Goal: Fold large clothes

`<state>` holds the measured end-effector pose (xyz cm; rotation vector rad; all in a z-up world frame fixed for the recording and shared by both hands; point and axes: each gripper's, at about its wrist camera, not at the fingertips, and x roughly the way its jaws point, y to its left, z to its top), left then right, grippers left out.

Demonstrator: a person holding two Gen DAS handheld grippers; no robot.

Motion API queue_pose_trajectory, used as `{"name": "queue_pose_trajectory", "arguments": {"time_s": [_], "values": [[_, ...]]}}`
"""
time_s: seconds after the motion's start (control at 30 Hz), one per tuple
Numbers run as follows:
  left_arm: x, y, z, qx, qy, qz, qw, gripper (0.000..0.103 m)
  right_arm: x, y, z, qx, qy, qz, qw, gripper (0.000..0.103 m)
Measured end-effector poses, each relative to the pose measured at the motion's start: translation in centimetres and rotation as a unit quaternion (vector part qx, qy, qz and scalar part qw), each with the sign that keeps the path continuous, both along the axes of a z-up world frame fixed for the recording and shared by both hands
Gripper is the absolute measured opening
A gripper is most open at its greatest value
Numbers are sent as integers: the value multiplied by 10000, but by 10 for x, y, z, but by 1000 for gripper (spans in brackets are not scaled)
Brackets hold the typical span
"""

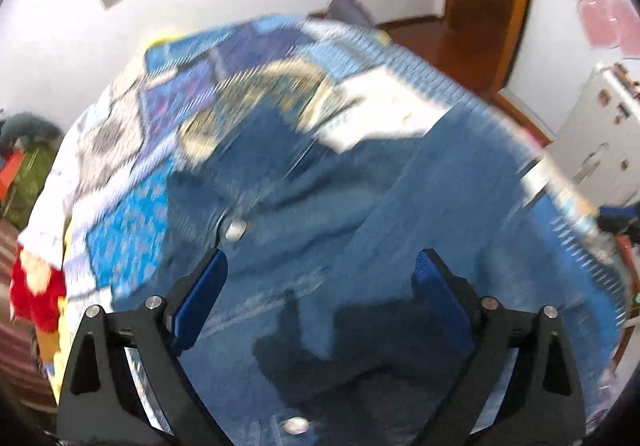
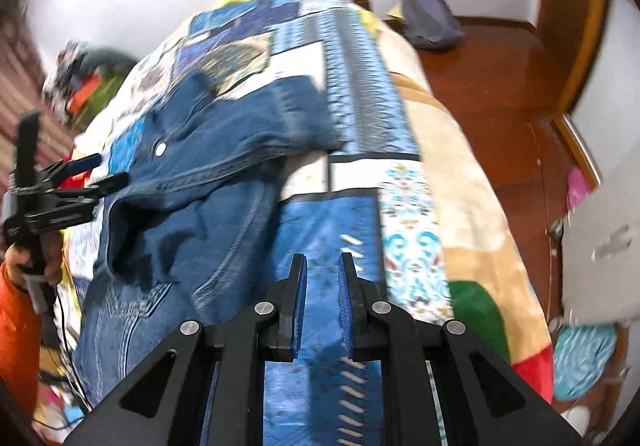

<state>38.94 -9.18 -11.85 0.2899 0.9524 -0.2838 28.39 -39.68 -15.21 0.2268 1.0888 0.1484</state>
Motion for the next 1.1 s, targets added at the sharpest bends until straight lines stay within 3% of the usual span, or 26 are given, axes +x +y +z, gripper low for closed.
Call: {"name": "queue_pose_trajectory", "arguments": {"time_s": [0.13, 0.27, 0.43, 0.5, 0.53, 0.6, 0.63, 0.7, 0.73, 0.97, 1.1], "values": [[4, -52, 18, -189, -43, -559, 9982, 96, 2, -11, -1, 96, -25, -230, 9997, 11], [15, -108, 1, -172, 481, -1109, 9925, 94, 2, -17, -5, 360, 28, -296, 9989, 11], [33, -155, -48, 195, 1256, -1284, 9835, 72, -1, -17, -11, 395, 89, -316, 9987, 11], [37, -161, -59, 347, 1253, -1177, 9845, 62, -1, -15, -14, 422, 130, -294, 9986, 11], [37, -163, -61, 466, 1131, -1139, 9859, 49, -1, -15, -15, 427, 143, -284, 9986, 11], [36, -159, -57, 399, 993, -1147, 9876, 38, 0, -12, -18, 418, 185, -234, 9987, 11], [34, -154, -51, 234, 983, -1176, 9879, 26, 3, -10, -20, 388, 223, -186, 9988, 11], [31, -146, -36, 40, 856, -1140, 9898, 20, 8, -4, -22, 335, 251, -96, 9991, 11], [31, -143, -28, -11, 730, -1103, 9912, 9, 12, 0, -22, 309, 245, -31, 9992, 11], [26, -65, 63, -797, -133, -524, 9953, 8, 40, 38, 2, 242, -148, 404, 9988, 11], [17, -2, 85, -1168, -383, -47, 9924, 8, 54, 62, 14, 219, -348, 654, 9970, 11]]}}
